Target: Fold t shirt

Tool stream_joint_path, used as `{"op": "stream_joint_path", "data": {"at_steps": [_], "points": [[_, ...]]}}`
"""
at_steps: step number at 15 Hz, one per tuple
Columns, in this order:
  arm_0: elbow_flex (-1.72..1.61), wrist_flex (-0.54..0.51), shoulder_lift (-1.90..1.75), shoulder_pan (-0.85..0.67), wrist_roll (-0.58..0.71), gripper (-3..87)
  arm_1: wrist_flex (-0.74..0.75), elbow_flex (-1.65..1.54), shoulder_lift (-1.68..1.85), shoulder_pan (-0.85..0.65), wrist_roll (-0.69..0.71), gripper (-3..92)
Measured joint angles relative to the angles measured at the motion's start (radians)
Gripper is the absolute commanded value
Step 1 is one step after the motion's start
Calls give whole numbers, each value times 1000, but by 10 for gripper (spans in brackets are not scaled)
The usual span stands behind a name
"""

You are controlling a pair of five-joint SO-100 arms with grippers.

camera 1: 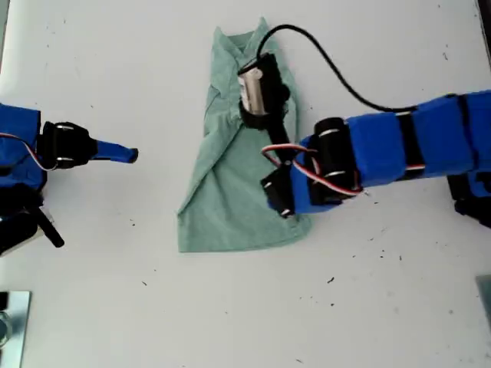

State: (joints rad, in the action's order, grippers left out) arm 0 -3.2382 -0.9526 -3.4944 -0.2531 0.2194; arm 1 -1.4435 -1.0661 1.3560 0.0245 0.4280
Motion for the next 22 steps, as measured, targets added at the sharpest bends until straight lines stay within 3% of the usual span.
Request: {"op": "stream_joint_path", "data": {"at_steps": [1,2,3,5,7,12,14,15,16,18,20,22], "points": [[0,0,0,0,0,-2,75,-5,-67,0,-8,28],[0,0,0,0,0,-2,123,-18,-130,0,-32,250],[0,0,-3,0,0,-2,167,-17,-186,-2,-26,278],[0,0,-6,0,0,-2,173,61,-219,18,-31,260],[0,0,-8,0,0,-2,32,156,-179,37,-31,248],[0,0,-9,3,0,-2,-149,172,304,63,-6,219],[0,0,-9,3,0,-2,-170,-91,526,21,25,130],[0,0,-9,3,0,-2,-144,-318,670,-41,35,39],[0,0,-9,3,0,-2,-66,-589,833,-121,58,16],[0,0,-9,3,0,1,106,-1193,1244,-259,129,17],[0,-15,-28,3,0,-2,141,-1692,1671,-321,138,17],[0,-40,-54,3,-11,-2,169,-1916,1884,-321,118,17]]}}
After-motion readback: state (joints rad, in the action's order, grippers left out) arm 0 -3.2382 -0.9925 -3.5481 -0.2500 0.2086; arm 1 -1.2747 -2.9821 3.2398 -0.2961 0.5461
